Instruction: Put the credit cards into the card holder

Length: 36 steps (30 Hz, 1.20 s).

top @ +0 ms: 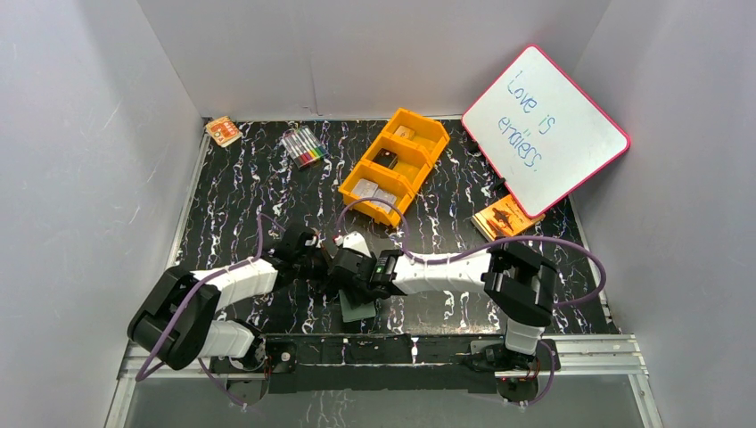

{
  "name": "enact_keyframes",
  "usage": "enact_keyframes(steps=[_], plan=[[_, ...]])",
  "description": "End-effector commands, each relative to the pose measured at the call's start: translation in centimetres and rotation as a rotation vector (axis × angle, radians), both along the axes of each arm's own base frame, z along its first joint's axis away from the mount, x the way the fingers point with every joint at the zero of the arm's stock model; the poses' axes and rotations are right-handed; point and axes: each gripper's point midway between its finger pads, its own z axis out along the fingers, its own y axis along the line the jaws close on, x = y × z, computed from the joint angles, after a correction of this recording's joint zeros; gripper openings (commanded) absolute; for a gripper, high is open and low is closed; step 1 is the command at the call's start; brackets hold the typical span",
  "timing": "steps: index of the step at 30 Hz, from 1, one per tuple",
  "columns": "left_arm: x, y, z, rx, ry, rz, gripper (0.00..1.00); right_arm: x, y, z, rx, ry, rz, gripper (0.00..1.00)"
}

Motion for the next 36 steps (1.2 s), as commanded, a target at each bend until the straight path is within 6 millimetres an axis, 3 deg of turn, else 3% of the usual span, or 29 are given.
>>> enact_keyframes(steps=[1, 9, 28, 31, 35, 36], plan=[[-1.2, 0.5, -1.4, 0.042, 0.044, -0.026, 0.00, 0.8, 1.0, 1.1, -0.002, -0.051, 0.002, 0.63], [-1.5, 1.0, -1.9, 0.072, 0.050, -0.028, 0.00, 1.1, 0.1, 0.5, -0.067, -0.062, -0.012, 0.51], [-2.0, 2.4, -3.1, 0.158, 0.069, -0.028, 0.00, 1.2, -1.7, 1.5, -0.080, -0.083, -0.059, 0.25], [-2.1, 2.5, -3.4, 0.165, 0.075, -0.026, 0.00, 1.1, -1.9, 1.5, -0.077, -0.080, -0.067, 0.18], [-2.3, 2.7, -3.5, 0.170, 0.076, -0.025, 0.00, 1.0, -2.1, 1.6, -0.069, -0.074, -0.086, 0.00], [-2.3, 2.7, -3.6, 0.172, 0.075, -0.025, 0.00, 1.0, -2.2, 1.6, -0.069, -0.073, -0.091, 0.00]])
